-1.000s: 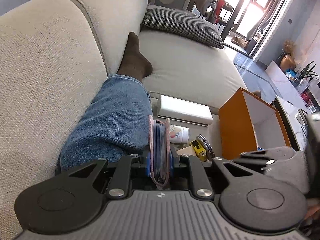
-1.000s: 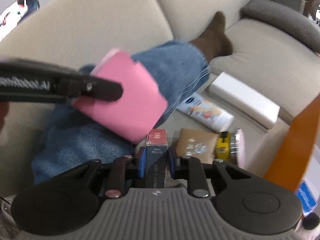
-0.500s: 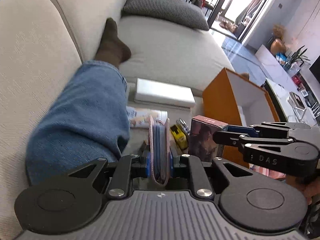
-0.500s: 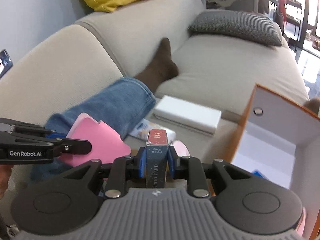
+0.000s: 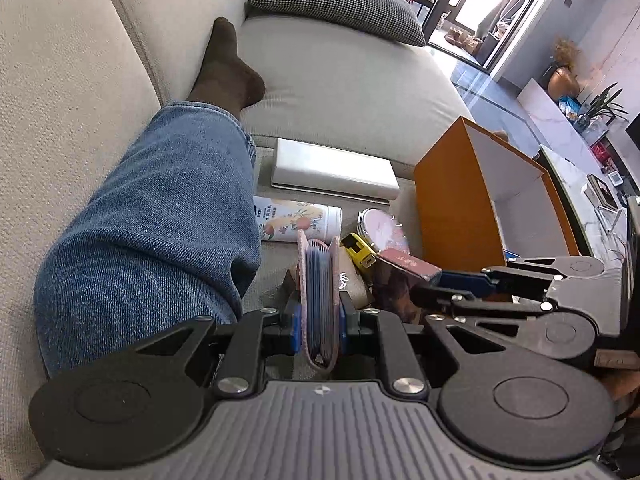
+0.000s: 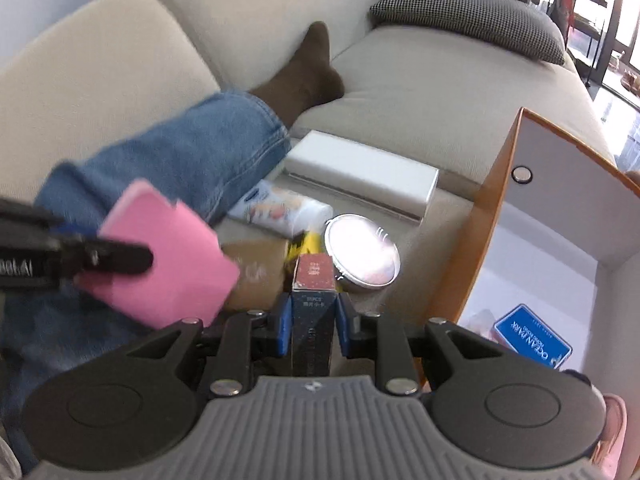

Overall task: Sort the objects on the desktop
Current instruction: 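Lift and carry the card wallet and card box over the orange box with both grippers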

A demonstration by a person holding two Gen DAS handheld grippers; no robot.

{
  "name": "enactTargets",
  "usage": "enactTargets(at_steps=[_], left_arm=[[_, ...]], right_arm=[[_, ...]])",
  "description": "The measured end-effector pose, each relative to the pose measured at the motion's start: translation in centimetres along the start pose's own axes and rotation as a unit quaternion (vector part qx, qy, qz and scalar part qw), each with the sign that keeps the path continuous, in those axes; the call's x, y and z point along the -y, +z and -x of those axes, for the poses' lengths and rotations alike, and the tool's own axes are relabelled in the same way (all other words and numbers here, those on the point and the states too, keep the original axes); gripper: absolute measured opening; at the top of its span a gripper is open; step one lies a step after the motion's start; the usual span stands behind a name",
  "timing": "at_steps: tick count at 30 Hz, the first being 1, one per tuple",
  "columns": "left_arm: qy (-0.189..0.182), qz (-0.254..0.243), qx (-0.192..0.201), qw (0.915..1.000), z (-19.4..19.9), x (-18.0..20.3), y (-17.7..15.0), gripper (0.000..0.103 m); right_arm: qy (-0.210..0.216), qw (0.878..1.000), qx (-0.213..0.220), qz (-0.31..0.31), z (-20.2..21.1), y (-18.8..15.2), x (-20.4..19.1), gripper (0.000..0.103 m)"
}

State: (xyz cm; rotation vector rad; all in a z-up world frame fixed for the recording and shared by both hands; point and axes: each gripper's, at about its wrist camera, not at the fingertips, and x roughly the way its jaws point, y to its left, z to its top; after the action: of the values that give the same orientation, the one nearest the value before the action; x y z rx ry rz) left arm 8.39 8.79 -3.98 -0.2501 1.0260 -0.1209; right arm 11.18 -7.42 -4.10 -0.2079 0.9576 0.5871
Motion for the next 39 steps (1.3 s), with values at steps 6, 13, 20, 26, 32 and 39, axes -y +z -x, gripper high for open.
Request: enactTargets(at_steps=[6,13,20,26,32,39], left_arm=[[0.0,0.0,0.002,1.0,0.1,0.0,0.0,0.019],[-0.003,0.005,0.001,1.0,0.3,-0.3,0.0,0.019],[-0.007,0.013,0.004,0.9999,0.4,-0.6,0.0,0.019],[-0.011,0.008,0.037,0.9992,2.4,0.2,0.2,0.019],[-0.049,-0.005,0.074,0.996,4.8,2.3,1.7,0.019],[-0.092,-0.057,0.097,0.9893,5.6,7.1,4.9,0.019]], right_arm=[[0.004,0.998,-0.034,0.05,0.2,0.1,-1.2,0.025],[0.027,0.992,-0.101,0.069,-2.1,1.5,-0.5,0.027],[0.031,0.987,-0.124,0.093,-3.0,2.5,-0.4,0.025],[0.048,0.994,-0.066,0.078,0.5,2.5,-0.1,0.024],[0.052,0.997,0.022,0.045,6.0,3.4,1.4,0.025],[0.039,0.994,0.103,0.001,11.6,3.3,4.7,0.025]])
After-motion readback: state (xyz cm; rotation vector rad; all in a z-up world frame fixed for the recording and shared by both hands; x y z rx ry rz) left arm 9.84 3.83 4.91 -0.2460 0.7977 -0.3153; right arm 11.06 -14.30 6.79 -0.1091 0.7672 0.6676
